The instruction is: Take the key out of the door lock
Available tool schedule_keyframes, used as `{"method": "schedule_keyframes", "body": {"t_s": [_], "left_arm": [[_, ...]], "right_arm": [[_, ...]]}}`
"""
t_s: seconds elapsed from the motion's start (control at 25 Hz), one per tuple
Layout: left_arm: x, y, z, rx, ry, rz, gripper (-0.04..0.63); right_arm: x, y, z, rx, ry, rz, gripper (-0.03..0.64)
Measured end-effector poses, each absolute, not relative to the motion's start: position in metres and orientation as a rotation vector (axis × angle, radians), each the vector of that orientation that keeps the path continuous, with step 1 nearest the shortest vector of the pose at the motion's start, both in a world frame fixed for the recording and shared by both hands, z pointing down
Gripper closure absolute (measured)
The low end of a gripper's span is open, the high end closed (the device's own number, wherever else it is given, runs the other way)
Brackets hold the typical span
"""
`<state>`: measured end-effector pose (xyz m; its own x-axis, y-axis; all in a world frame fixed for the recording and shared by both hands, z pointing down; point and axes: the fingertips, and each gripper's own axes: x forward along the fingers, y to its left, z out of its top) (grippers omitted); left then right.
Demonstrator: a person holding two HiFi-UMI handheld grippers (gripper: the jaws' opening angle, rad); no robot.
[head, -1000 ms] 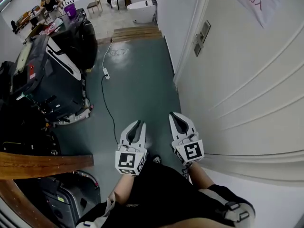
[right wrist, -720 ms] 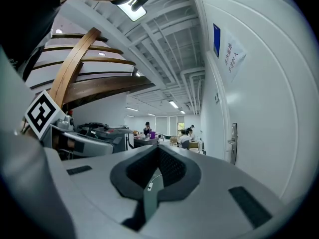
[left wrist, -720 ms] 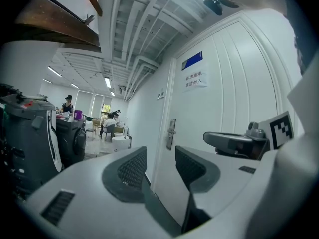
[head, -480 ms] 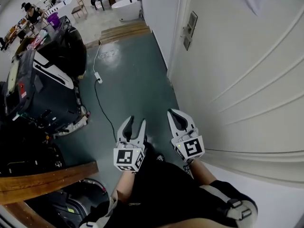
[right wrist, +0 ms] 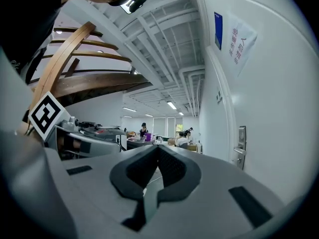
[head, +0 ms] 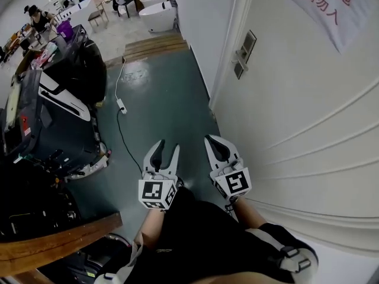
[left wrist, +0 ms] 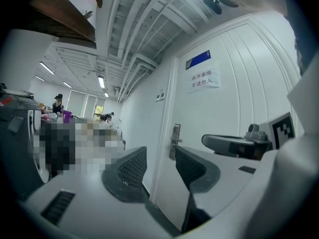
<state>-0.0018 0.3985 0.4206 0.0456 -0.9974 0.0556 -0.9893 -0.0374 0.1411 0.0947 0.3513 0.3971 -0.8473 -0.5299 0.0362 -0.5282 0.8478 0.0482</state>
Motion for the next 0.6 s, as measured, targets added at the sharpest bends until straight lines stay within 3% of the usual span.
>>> {"method": "schedule_keyframes", "body": {"t_s": [0.6], "left_arm": [[-0.103, 0.323, 0.426, 2.182, -2.010, -0.096, 0.430]], "right_arm": [[-0.010, 0.276, 0.399, 0.886, -2.975, -0.089, 0.609]]}}
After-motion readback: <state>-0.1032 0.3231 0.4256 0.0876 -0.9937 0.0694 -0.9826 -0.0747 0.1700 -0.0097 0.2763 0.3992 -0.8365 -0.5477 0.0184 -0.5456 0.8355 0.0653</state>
